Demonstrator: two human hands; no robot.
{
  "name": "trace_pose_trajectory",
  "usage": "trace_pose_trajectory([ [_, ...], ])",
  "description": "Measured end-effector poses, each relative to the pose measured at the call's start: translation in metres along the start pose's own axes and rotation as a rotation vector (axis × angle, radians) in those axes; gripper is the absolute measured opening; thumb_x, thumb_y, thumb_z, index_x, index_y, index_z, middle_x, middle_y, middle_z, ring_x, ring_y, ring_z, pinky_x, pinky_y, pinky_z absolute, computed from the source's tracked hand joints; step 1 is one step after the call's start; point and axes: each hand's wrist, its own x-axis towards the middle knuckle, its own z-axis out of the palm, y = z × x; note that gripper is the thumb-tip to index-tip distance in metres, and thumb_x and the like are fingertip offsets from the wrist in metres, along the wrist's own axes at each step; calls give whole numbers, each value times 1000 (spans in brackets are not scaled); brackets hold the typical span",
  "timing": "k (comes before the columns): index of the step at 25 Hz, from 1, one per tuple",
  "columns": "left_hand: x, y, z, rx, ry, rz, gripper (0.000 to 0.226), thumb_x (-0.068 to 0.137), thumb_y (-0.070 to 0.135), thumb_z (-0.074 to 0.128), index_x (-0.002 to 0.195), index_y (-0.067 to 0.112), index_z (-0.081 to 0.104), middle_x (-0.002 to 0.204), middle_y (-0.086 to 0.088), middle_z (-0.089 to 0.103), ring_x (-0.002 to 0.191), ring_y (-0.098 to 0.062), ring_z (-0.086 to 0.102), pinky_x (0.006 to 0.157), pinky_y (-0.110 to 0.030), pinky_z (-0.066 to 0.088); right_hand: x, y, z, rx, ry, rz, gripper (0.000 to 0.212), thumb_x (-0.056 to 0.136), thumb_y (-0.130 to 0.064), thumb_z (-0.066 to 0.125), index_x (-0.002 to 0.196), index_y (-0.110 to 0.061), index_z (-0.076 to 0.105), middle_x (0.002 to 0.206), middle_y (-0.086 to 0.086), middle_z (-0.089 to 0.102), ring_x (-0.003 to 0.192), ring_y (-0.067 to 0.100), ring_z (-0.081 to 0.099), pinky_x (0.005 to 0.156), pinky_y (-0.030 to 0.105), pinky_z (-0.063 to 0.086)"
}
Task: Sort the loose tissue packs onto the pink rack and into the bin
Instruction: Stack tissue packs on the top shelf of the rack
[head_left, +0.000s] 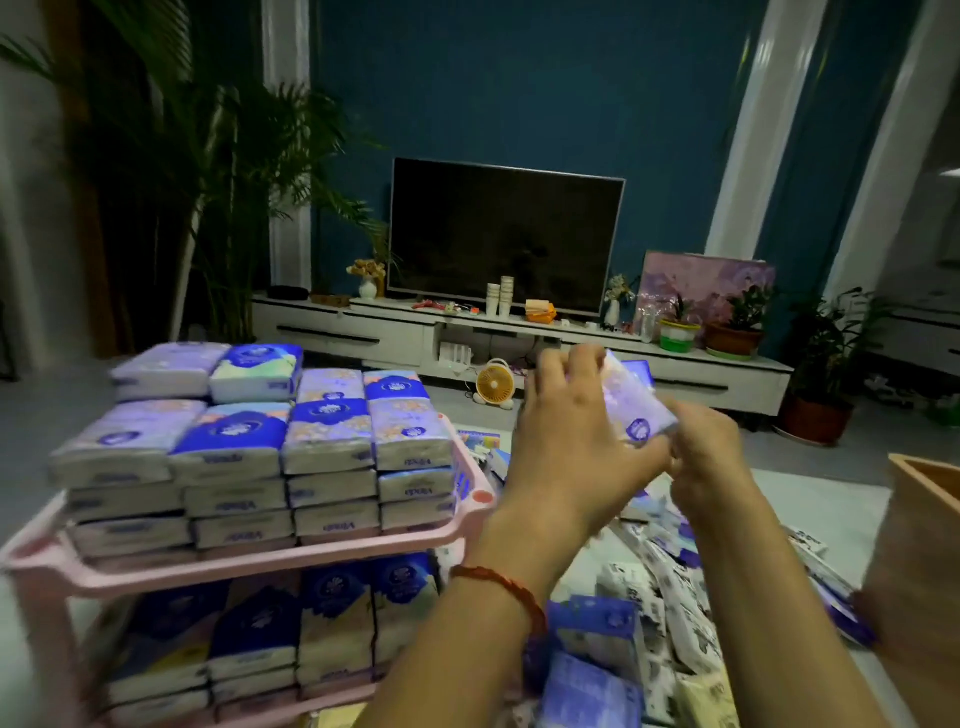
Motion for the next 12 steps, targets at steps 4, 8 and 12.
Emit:
trace_pose_trajectory([
  [4, 5, -10, -124, 66, 315, 22, 69, 67, 42, 75, 123, 22, 42, 112, 4, 38, 106, -12, 45, 91, -22, 43, -53, -29, 71, -63, -253, -202, 14, 80, -14, 70, 84, -14, 56, 74, 5, 60, 64, 14, 51, 56, 23, 38],
  [8, -6, -54, -212, 40, 541, -153, 64, 65, 33, 78, 120, 17, 47, 116, -1, 45, 100, -11, 47, 86, -16, 37, -84, -30, 141, -304, -364, -415, 20, 78, -22, 72, 82, -19, 53, 89, 8, 65, 80, 22, 60, 70, 37, 50],
  [12, -15, -106, -240, -9, 468, -338, 79, 60, 43, 83, 123, 20, 42, 128, -7, 47, 109, -19, 53, 92, -31, 46, -84, -20, 166, -427, -395, -336, 20, 85, -23, 65, 96, -10, 54, 96, 10, 63, 79, 19, 58, 54, 24, 47],
])
